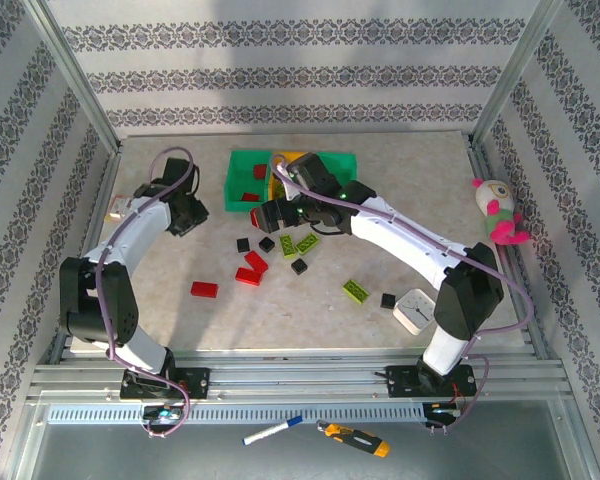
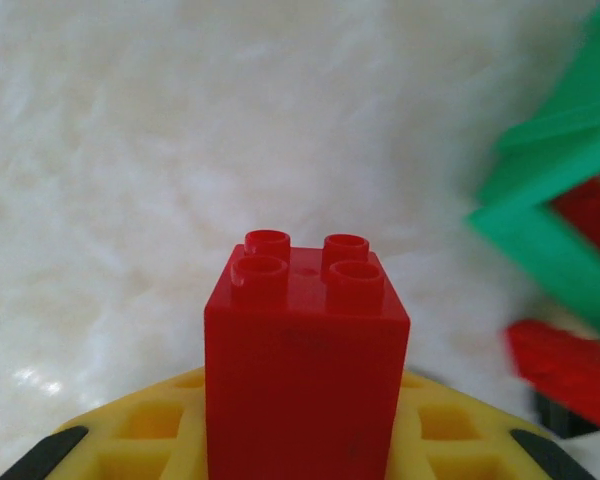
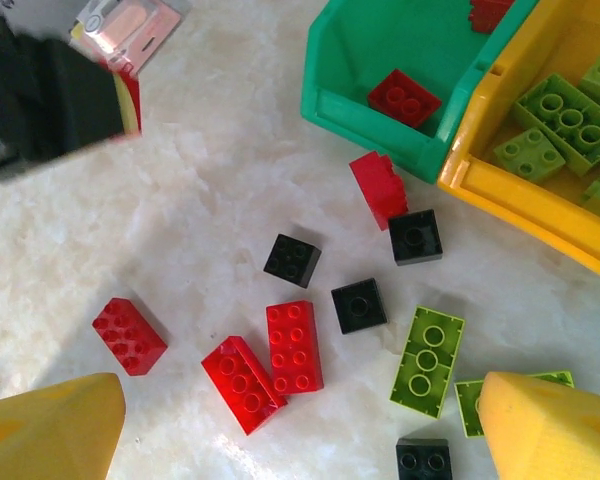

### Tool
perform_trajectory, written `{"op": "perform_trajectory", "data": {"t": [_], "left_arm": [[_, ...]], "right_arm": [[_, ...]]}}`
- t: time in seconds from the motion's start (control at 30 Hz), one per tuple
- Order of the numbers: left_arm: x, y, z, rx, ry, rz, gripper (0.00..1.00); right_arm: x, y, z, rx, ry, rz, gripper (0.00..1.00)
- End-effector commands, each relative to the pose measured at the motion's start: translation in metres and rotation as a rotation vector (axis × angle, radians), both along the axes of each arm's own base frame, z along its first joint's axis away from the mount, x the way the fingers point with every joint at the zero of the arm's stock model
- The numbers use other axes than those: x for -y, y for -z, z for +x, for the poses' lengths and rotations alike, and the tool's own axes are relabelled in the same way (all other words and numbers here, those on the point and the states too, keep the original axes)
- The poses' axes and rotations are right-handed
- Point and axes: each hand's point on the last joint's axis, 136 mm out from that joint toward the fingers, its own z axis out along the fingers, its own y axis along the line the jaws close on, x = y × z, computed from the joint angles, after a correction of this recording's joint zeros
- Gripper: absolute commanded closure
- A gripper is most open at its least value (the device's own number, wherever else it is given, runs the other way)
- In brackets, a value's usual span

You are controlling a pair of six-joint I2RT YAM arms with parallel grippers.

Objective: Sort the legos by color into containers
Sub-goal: Place the lego in the container.

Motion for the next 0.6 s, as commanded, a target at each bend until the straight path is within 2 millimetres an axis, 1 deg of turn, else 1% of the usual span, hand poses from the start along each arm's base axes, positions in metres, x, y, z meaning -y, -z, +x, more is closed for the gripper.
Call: {"op": "perform_trajectory", "data": {"t": [0.0,0.1,0.2,0.4,0.57], "left_arm": [[0.022,-0.019,0.023,0.035,0.069,-0.008,0.84],[0.042,-0.026,0.049,0.045,0.114,-0.013,0.84],[0.058,-0.021,0.072,0.023,0.150,-0.008,0.84],[0.076,-0.004,0.108,-0.044,0.196,0.000,0.84],[0.086,0.008,0.128,-0.074,0.235,0.003,0.84]], "right_arm": [[0.008,-0.014,0.001,0.032,0.033,0.017,0.09],[0.013,-0.018,0.003,0.048,0.042,0.012,0.09],[0.020,-0.019,0.005,0.057,0.059,0.006,0.08],[0.040,-0.021,0.005,0.072,0.107,-0.005,0.08],[0.054,-0.021,0.004,0.079,0.146,-0.013,0.08]]}}
